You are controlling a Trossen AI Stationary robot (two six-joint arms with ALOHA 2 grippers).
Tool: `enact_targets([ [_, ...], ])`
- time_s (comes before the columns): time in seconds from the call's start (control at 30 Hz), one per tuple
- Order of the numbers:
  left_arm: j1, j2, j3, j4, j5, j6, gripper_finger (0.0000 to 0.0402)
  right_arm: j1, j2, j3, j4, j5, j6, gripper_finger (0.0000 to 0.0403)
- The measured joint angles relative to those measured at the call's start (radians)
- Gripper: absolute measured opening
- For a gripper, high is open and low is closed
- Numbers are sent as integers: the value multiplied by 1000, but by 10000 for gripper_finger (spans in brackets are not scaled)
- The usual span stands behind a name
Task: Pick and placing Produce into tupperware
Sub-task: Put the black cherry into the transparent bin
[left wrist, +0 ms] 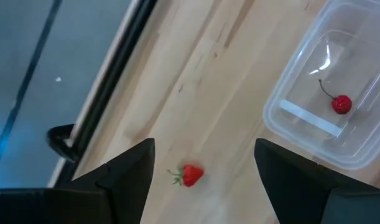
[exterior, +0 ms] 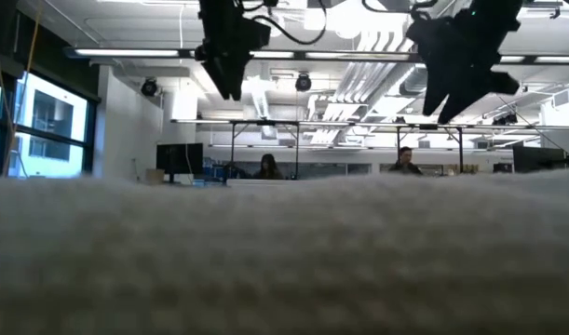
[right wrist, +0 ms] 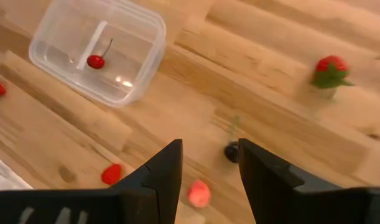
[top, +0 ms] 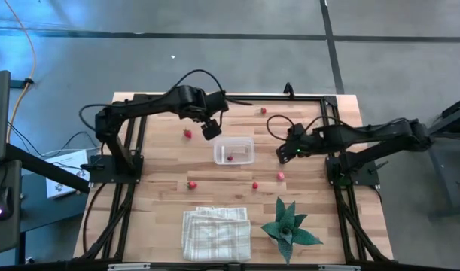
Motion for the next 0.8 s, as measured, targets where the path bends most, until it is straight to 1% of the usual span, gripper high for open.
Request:
enact_targets([
  [0.07, 5, -21, 0, -4, -7, 26, 267, -9, 0, -29, 50, -6, 17, 147],
  [0.17, 25, -63, 0, -4, -27, 47, 267, -9, 0, -43, 59, -5, 26, 147],
  [0.47, 153, -178, 0, -2, -46, 35, 267, -13, 7, -43, 83, -3, 45, 147],
  [0.6, 183, -207, 0, -1, -44, 35, 267, -33, 36, -43, 122, -32, 34, 147],
  [0.8, 183, -214, 0, -1, -41, 35, 266, -77, 120, -41, 194, -111, -43, 147],
])
